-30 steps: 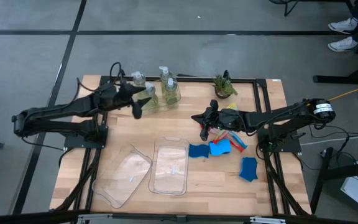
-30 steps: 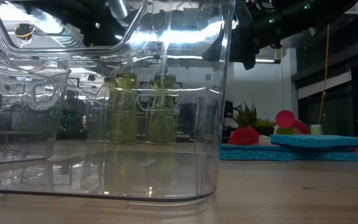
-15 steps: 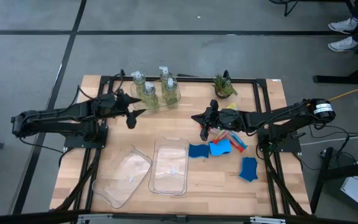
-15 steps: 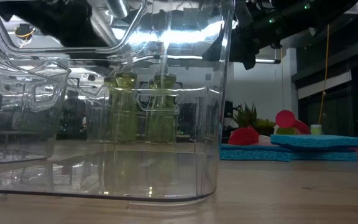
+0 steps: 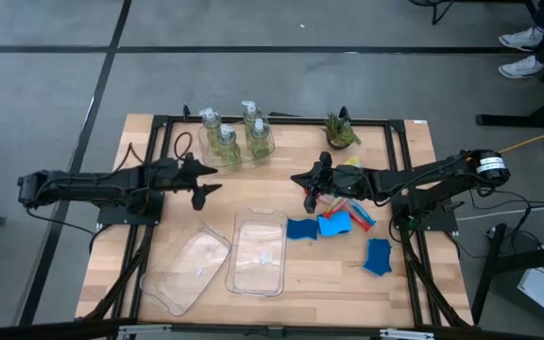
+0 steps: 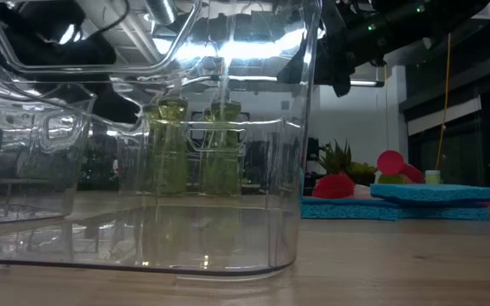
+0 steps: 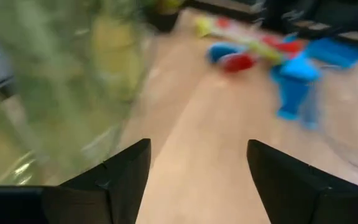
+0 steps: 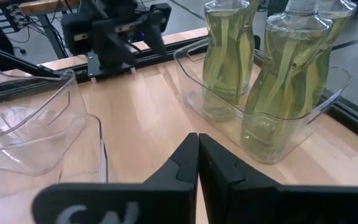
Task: Pick & Place Kitchen Sink Supplies
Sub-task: Put the orange dish brush into the right transparent bin
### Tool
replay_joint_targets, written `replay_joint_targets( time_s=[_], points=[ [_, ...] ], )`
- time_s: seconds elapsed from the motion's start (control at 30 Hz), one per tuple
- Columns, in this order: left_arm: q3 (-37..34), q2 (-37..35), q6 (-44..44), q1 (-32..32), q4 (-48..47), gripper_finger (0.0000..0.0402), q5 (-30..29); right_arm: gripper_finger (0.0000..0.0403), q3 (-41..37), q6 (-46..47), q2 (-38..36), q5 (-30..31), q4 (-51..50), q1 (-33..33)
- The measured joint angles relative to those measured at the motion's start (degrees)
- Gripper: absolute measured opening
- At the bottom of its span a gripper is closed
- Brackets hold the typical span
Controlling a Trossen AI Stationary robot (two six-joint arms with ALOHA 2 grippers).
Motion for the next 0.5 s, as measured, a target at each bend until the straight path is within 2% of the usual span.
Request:
replay_joint_targets(
  time_s=[0.1, 0.17, 0.5],
  points=[
    [-4.02, -3.73, 2.87, -0.37, 6.21, 0.026, 4.41, 0.0011, 0.0, 0.13, 0.0, 0.0, 0.0, 0.0],
    [-5.23, -6.58, 3.71, -0.36, 6.74, 0.026, 5.98, 0.0011, 0.0, 0.22, 0.0, 0.0, 0.0, 0.0],
    [-8.03, -17.52, 3.89, -0.36, 2.23, 0.026, 6.18, 0.0011, 0.0, -0.09, 0.0, -0.01, 0.02, 0.0]
  ],
)
